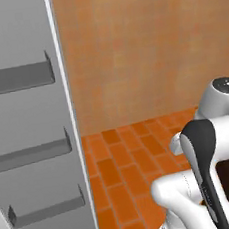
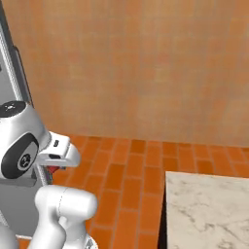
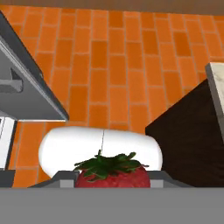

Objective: Take the strawberry from the fridge and place it on top of the pancake, located on the dining counter.

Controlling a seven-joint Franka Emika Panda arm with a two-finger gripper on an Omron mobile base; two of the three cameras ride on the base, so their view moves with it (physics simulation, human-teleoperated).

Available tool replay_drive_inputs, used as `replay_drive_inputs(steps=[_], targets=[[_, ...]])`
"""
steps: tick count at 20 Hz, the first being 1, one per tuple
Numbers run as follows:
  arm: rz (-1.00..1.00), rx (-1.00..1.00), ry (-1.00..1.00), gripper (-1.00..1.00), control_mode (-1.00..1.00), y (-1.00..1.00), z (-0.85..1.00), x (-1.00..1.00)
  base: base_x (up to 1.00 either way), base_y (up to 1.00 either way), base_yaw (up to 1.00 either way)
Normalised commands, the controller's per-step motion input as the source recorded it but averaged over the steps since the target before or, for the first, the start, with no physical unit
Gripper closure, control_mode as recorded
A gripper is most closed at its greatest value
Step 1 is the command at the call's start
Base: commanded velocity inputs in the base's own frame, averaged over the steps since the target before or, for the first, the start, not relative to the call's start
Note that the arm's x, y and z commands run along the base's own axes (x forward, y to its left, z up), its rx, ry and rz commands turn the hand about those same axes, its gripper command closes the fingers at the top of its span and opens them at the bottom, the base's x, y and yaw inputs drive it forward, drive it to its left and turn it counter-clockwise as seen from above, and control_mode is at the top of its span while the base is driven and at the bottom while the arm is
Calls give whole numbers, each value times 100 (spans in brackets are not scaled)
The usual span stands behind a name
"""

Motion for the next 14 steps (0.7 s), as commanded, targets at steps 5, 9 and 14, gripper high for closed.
replay_drive_inputs(steps=[5,9,14], targets=[[0,0,0,100,100,0,0,0,94,-15,-12],[0,0,0,100,100,0,0,0,100,-34,-4],[0,0,0,100,100,0,0,0,100,-8,-6]])
